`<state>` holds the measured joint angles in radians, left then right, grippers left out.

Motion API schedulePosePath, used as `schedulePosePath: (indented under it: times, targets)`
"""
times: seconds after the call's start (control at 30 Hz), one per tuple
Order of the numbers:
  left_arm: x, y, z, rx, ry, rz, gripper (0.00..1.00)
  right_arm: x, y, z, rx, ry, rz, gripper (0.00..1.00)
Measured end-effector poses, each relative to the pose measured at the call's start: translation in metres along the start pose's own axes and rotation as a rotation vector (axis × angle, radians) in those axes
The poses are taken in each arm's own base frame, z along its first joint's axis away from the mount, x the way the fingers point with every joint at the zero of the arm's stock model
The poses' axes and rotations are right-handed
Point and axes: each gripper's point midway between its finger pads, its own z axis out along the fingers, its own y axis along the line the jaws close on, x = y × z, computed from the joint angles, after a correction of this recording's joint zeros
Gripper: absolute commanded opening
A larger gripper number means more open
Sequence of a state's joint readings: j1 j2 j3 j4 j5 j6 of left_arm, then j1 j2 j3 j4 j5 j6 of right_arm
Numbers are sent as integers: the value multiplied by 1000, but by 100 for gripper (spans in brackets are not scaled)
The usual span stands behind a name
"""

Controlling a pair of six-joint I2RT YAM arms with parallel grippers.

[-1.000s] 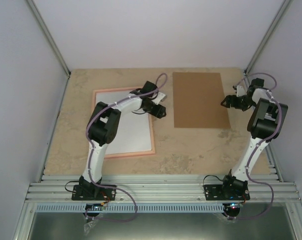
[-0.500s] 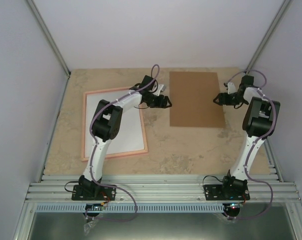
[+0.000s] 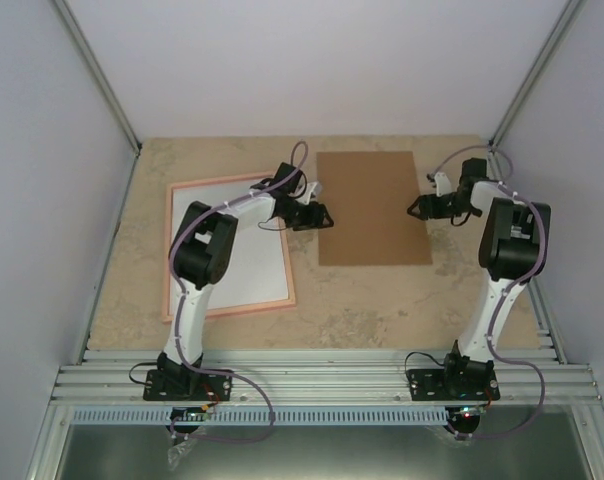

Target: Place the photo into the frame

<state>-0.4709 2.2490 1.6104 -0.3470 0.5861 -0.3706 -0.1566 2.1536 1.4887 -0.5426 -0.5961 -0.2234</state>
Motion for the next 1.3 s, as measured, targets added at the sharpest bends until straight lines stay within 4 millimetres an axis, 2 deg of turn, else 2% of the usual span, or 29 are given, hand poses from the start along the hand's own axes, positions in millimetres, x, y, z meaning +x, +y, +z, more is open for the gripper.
schedulePosePath:
  times: [0.1,0.2,0.33,0.6,0.8,0.97,1.17,1.3]
  targets:
    - [24,1,-11,-15,41,3,63,19,17,-4,-29,31,13,67]
    - [34,2,-18,-33,59,-4,68,35,31,-10,-64,66,45,75]
    - [28,9,-22,-56,41,-44,70,38,34,-17,-93,82,108,82]
    - [-2,40,-36,-82,-44,-178,68,38,26,-22,-96,99,263,84]
    - [-9,37,-28,-67,-56,-171,65,35,28,-18,-115,91,320,79]
    - [-15,26,-17,-12,-47,-145,60,27,42,-7,-221,79,336,76]
    - [-14,26,-19,15,-43,-137,56,28,40,-7,-239,78,345,71]
    - [-5,18,-27,36,-34,-124,56,28,39,-6,-240,79,338,69]
